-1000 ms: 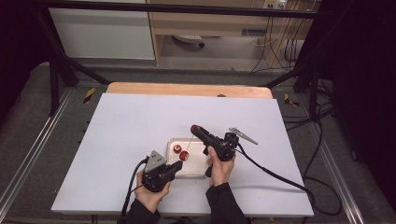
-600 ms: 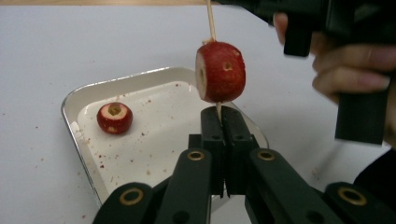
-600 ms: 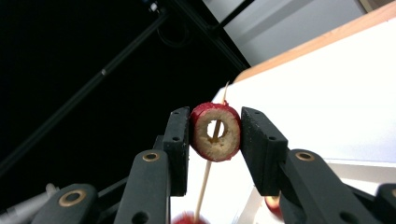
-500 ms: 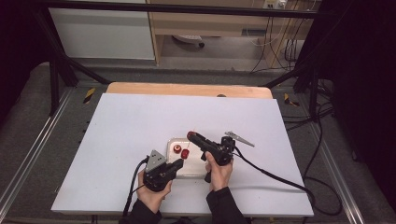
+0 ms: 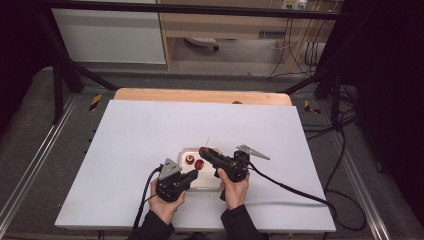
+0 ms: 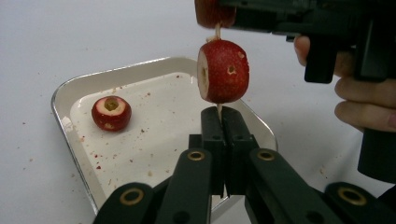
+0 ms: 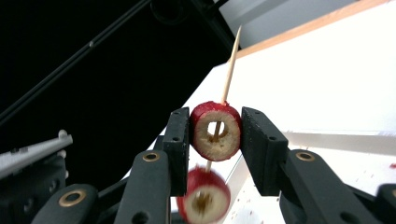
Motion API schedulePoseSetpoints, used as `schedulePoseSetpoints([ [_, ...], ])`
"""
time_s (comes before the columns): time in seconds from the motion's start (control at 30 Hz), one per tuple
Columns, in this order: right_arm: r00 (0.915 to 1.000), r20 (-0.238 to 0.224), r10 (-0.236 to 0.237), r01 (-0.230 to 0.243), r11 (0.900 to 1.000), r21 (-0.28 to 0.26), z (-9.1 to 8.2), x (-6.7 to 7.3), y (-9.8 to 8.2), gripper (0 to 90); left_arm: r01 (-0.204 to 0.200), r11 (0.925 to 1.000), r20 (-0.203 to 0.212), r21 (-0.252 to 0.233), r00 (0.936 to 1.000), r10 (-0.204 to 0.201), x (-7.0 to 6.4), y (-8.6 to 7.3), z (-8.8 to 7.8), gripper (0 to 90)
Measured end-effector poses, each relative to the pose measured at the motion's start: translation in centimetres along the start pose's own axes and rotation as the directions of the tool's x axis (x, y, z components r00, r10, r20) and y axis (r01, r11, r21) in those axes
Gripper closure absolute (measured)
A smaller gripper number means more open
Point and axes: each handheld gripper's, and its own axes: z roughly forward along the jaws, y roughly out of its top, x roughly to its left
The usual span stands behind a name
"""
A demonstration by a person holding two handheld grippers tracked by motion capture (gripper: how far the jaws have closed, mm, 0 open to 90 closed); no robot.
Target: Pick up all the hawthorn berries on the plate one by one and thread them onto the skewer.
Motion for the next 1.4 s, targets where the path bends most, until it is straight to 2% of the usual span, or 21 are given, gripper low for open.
schedulePoseSetpoints([
  [0.33, 0.9998, 0.001, -0.021, 0.021, 1.000, 0.021, -0.1, 0.0, -0.3, 62.8, -0.008, 0.9999, 0.019, 0.008, 0.9998, 0.007, 0.4, 0.1, -0.1, 88.7],
  [0.53, 0.9952, 0.027, -0.094, 0.093, 0.995, 0.035, -1.0, 0.2, 0.5, 44.6, -0.053, 0.9983, 0.016, 0.022, 0.9985, 0.053, 1.4, -0.2, -1.2, 88.6],
  [0.63, 0.9872, 0.056, -0.149, 0.144, 0.986, 0.089, -1.5, 0.0, 1.1, 33.3, -0.072, 0.9969, 0.015, 0.031, 0.9973, 0.071, 2.0, -0.4, -1.9, 88.6],
  [0.77, 0.9715, 0.072, -0.226, 0.209, 0.959, 0.193, -1.6, -0.5, 1.4, 20.8, -0.091, 0.9944, 0.015, 0.054, 0.9958, 0.090, 2.9, -0.7, -2.8, 88.5],
  [0.9, 0.9497, 0.085, -0.302, 0.268, 0.922, 0.279, -1.7, -0.9, 1.5, 13.6, -0.110, 0.9912, -0.001, 0.073, 0.9939, 0.110, 4.1, -1.0, -4.0, 88.6],
  [1.1, 0.9307, 0.094, -0.353, 0.297, 0.881, 0.369, -1.8, -1.3, 2.0, 8.7, -0.114, 0.9880, -0.012, 0.104, 0.9932, 0.116, 6.1, -1.6, -5.9, 88.6],
  [1.23, 0.9157, 0.097, -0.390, 0.315, 0.847, 0.427, -1.5, -1.1, 2.6, 7.4, -0.116, 0.9857, -0.018, 0.122, 0.9927, 0.119, 7.2, -2.0, -6.7, 88.6],
  [1.33, 0.9045, 0.082, -0.418, 0.334, 0.814, 0.475, -0.8, -0.8, 2.9, 7.0, -0.121, 0.9826, -0.008, 0.141, 0.9923, 0.124, 7.7, -2.3, -7.0, 88.6],
  [1.4, 0.8955, 0.069, -0.440, 0.346, 0.786, 0.512, -0.2, -0.4, 3.2, 7.0, -0.128, 0.9802, 0.004, 0.151, 0.9916, 0.129, 8.1, -2.4, -7.2, 88.6],
])
